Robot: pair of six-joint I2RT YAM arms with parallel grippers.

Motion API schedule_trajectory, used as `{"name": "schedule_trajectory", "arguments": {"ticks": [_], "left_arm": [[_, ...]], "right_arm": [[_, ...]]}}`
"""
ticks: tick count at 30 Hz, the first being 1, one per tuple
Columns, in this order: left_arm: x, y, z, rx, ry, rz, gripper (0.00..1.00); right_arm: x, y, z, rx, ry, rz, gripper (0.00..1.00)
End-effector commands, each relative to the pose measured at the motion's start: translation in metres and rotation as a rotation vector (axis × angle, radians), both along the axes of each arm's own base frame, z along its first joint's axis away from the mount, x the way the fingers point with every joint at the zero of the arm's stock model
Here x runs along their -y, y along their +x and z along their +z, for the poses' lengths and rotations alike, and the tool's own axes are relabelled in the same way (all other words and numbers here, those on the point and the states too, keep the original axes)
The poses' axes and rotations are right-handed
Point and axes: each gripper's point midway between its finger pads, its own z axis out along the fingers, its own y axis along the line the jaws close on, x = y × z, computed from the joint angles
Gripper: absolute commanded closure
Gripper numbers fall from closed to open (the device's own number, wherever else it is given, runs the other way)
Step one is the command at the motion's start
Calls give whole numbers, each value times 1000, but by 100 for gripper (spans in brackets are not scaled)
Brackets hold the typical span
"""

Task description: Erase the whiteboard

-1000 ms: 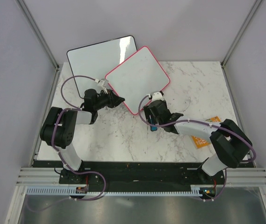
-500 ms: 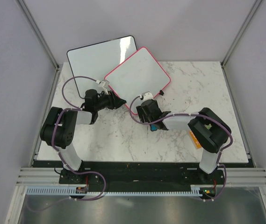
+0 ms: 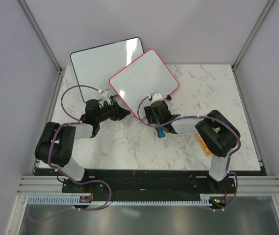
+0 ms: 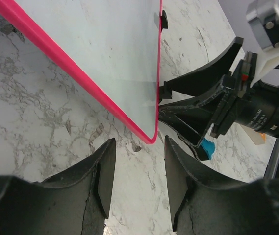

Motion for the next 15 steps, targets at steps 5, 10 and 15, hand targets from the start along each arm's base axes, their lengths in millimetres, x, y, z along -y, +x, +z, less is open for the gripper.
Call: {"name": "schedule_trajectory", "arguments": {"ticks": [5, 10, 15], "left_arm": [[-4, -27, 13, 28, -10, -2, 50], [-8, -38, 14, 33, -2, 5, 50], [-22, -47, 30, 84, 8, 88, 50]], "right_arm": [[-51, -4, 6, -12, 143, 205, 30], [-75, -19, 3, -48, 176, 335, 29], [-98, -30, 2, -69, 131, 431, 28]]}}
